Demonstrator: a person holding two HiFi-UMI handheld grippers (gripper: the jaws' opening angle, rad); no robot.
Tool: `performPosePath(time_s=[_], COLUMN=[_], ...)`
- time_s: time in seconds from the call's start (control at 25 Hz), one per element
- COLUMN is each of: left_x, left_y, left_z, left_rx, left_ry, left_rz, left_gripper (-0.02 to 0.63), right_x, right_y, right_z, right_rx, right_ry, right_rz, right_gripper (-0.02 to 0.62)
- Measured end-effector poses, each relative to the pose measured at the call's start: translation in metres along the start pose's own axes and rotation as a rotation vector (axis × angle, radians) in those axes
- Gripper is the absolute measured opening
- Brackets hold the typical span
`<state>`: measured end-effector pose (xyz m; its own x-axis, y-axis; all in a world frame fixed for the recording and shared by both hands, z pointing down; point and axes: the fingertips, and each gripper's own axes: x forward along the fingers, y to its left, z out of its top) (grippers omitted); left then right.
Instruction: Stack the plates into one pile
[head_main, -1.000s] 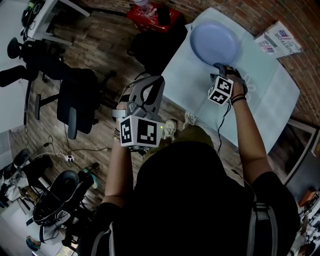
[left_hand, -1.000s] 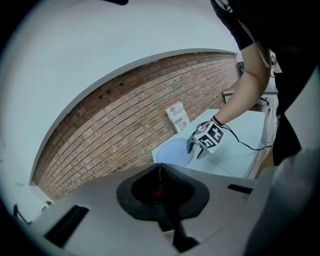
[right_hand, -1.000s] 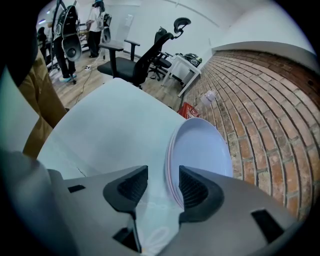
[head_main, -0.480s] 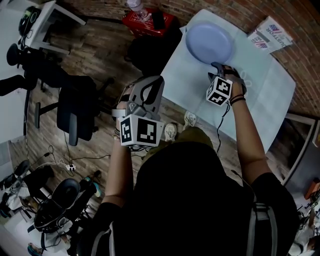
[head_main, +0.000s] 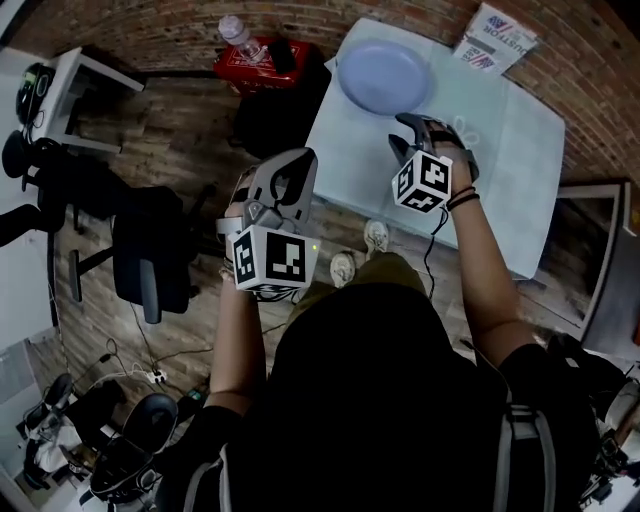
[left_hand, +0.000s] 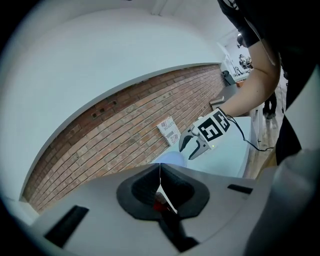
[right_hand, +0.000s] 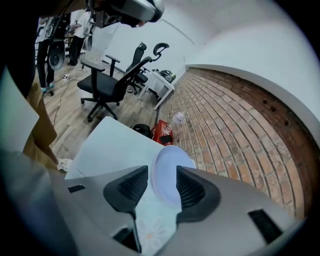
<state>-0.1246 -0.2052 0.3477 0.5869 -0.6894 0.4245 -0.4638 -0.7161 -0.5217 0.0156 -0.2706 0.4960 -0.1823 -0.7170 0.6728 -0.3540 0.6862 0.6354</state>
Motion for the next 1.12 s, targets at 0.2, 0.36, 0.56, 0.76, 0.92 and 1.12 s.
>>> performPosePath(time_s=[0.2, 0.36, 0.56, 0.76, 0.92, 1.12], left_x=[-0.017, -0.030, -0.036, -0.041, -0.036, -0.030], left_y=[-0.012, -0.021, -0.034, -0.045, -0.054, -0.066], left_z=[0.010, 0.020, 0.030, 0.038, 0.057, 0.083], left_rx=[0.027, 0.041, 0.052, 0.055, 0.062, 0.066], left_ry=[-0.049, -0.091, -0.144, -0.172, -0.196, -0.220], left_rz=[-0.024, -0.043, -0.070, -0.082, -0.084, -0.079], left_gripper=[0.023, 0.023, 0.023, 0.023, 0.023, 0.023], right_x=[-0.055, -0.099, -0.145, -0.188, -0.224, -0.255], right_y=[-0.003, 0.002, 0.005, 0.002, -0.007, -0.017], right_z=[0.032, 0.060, 0.080, 0.093, 0.098, 0.088], right_rx=[0.049, 0.071, 0.112, 0.136, 0.195, 0.248], right_ry=[-0.085, -0.159, -0.218, -0.269, -0.339, -0.391], right_rz=[-0.081, -0.128, -0.192, -0.261, -0.280, -0.297], right_gripper=[0.189, 0.189, 0.164, 0.063, 0.035, 0.035])
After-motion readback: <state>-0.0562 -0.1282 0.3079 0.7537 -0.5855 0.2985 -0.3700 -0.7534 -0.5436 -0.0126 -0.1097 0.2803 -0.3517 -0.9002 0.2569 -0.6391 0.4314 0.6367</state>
